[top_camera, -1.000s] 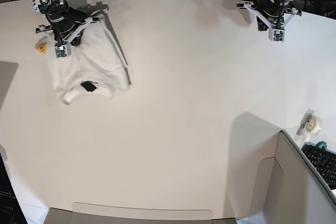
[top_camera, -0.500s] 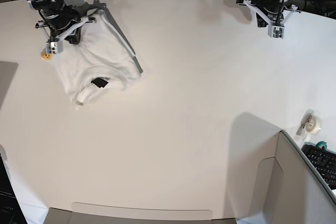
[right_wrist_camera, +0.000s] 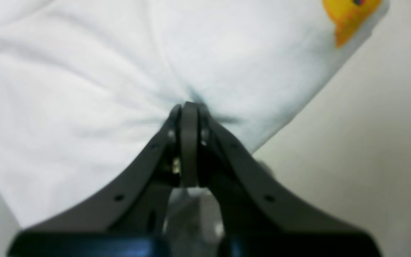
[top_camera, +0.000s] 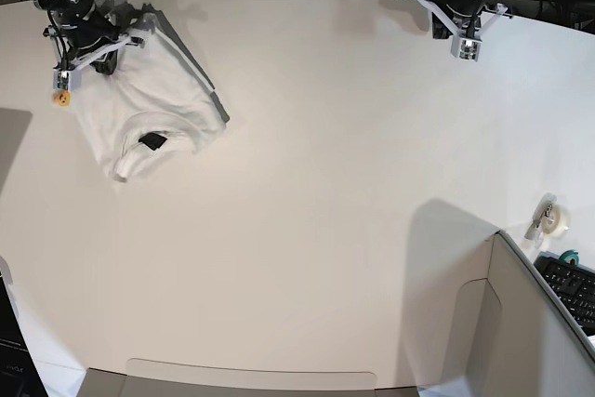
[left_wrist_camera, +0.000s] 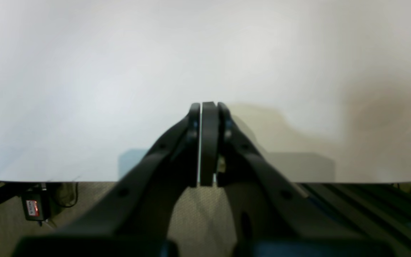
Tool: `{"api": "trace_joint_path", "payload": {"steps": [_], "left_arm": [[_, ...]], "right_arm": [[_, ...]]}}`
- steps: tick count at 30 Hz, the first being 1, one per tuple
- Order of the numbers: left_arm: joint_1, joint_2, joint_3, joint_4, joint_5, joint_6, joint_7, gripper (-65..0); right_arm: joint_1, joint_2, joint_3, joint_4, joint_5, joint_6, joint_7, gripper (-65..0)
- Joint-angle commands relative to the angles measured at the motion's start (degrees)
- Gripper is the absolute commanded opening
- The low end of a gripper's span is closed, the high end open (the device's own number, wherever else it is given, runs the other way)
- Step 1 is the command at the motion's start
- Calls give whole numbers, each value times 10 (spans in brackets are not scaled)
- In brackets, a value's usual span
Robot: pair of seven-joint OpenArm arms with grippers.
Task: Layout the t-shirt on the table in an organized manner, then fold the t-shirt properly
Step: 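Pull the folded shirt back toward the table center with the right gripper, then push the folded shirt to the table edge with the right gripper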
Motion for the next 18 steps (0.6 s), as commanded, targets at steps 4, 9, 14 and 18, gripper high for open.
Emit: {"api": "trace_joint_path", "payload": {"steps": [4, 9, 14, 18], "left_arm": [[4, -2, -2, 9, 2, 2, -10, -650], [4, -2, 14, 9, 2, 2, -10, -650], [4, -2, 14, 8, 2, 2, -10, -650], [3, -2, 16, 8, 2, 2, -9, -650]], "right_arm": [[-6, 4, 3, 70, 2, -6, 3, -650], [10, 25, -10, 68, 20, -6, 3, -650], [38, 86, -119, 66, 18, -7, 2, -650], [73, 157, -263, 59, -19, -11, -1, -650]]}}
